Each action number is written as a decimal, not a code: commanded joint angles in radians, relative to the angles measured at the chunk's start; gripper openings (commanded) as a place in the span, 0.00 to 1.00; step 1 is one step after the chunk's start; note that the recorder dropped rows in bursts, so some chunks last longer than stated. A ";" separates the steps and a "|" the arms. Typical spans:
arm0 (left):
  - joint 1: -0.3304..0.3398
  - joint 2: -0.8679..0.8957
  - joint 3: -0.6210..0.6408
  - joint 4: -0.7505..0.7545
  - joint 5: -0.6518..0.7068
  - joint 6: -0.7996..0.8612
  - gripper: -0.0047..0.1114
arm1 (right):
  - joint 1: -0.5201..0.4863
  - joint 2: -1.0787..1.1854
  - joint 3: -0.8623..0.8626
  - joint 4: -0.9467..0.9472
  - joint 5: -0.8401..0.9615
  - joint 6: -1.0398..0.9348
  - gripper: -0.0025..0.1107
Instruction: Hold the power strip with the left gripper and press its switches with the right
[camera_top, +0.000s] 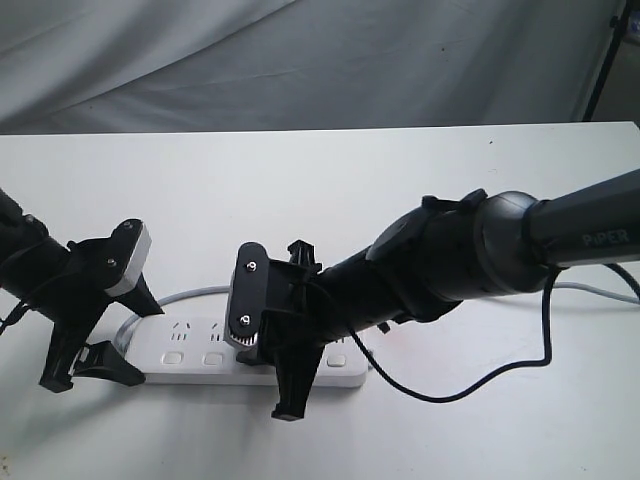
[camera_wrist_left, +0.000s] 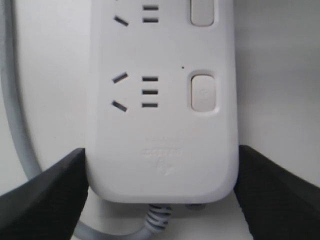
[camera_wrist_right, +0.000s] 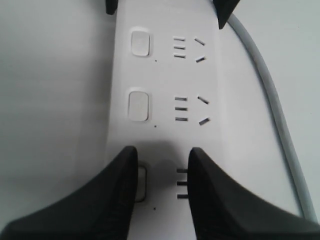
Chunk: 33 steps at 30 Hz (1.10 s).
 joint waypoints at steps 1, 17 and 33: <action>-0.003 0.000 0.005 -0.003 0.008 0.004 0.62 | -0.002 0.040 0.027 -0.033 -0.037 -0.020 0.32; -0.003 0.000 0.005 -0.003 0.008 0.008 0.62 | -0.063 -0.187 0.078 -0.056 -0.025 0.075 0.32; -0.003 0.000 0.005 -0.003 0.008 0.008 0.62 | -0.064 -0.139 0.110 -0.057 -0.034 0.066 0.32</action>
